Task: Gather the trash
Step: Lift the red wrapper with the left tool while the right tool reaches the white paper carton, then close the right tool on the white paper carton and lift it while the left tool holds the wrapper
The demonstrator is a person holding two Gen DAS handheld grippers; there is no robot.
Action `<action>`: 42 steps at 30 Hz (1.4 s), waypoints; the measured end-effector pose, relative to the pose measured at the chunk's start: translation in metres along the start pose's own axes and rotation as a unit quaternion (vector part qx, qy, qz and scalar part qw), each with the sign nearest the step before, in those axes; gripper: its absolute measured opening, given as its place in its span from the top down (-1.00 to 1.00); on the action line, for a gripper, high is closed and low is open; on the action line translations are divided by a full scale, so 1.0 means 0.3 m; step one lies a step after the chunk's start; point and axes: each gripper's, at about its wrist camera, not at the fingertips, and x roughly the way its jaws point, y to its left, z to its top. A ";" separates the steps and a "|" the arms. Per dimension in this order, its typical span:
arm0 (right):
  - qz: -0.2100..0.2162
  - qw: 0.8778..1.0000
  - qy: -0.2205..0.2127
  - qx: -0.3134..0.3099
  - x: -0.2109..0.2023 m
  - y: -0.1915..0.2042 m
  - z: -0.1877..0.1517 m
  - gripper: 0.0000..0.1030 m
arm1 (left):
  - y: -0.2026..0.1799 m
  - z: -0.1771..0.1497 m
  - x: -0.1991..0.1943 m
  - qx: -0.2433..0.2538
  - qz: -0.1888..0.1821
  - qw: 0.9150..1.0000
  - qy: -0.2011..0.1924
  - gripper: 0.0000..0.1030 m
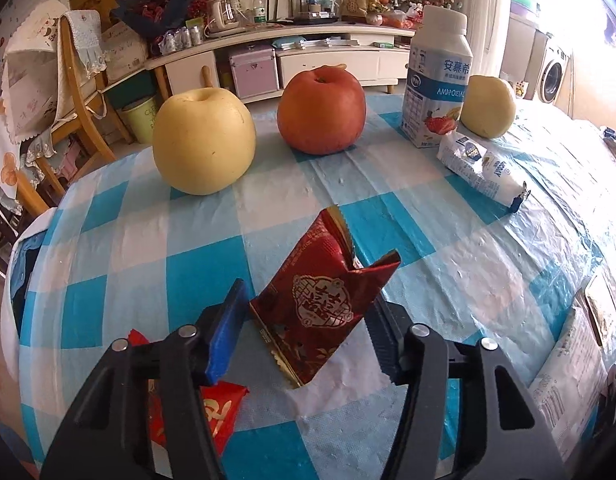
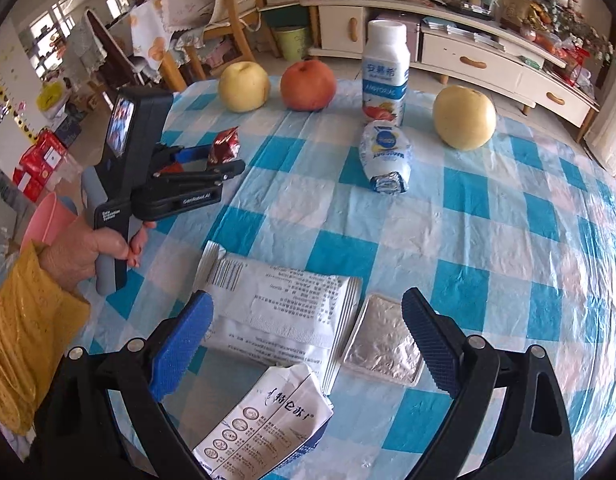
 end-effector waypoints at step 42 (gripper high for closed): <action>0.005 0.989 0.111 -0.093 0.074 0.144 -0.247 -0.61 | -0.150 -0.422 -0.455 -0.121 -0.032 0.989 -0.074 0.39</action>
